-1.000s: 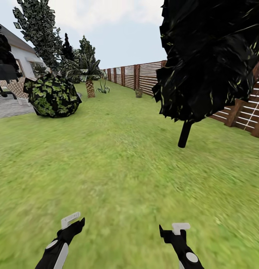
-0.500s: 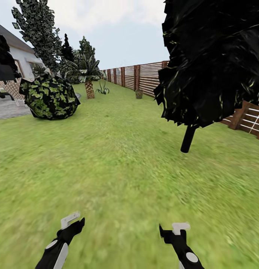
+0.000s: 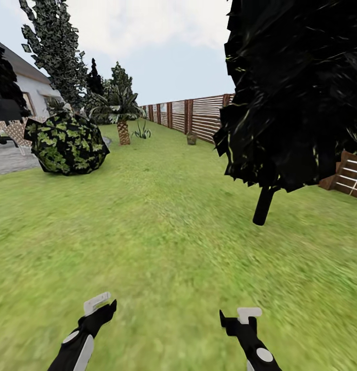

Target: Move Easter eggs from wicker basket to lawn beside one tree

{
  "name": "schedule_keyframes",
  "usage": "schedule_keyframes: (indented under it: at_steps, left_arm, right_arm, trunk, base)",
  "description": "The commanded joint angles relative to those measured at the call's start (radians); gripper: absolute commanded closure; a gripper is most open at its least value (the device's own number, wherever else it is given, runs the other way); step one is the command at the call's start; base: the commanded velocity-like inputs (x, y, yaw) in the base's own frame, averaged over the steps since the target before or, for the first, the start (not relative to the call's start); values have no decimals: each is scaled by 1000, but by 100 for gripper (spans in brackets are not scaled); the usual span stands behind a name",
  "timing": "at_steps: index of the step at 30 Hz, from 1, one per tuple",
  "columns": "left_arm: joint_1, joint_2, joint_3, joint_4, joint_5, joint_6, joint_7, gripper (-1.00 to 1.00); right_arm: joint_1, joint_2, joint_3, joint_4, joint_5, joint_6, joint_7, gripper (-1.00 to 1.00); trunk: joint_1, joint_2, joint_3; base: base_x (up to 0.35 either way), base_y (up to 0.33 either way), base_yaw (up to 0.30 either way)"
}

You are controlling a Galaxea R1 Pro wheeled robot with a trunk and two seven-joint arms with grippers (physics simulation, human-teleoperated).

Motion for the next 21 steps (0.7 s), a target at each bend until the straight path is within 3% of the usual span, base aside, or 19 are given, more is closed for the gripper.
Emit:
schedule_keyframes:
  at_steps: [1,12,21]
  left_arm:
    - [0,-1,2,-2,10,7,1,-100]
    - [0,-1,2,0,10,7,1,-100]
    - [0,-2,3,1,10,7,1,-100]
  right_arm:
    - [0,0,1,1,-1,-3,-1,-100]
    - [0,0,3,7,-3,-2,-2,-100]
    - [0,0,5,13,-6,0,-1,-100]
  trunk:
    - [-4,7,2]
    - [-46,84,30]
    - [-46,84,16]
  base:
    - [336,0,0]
    - [336,0,0]
    - [336,0,0]
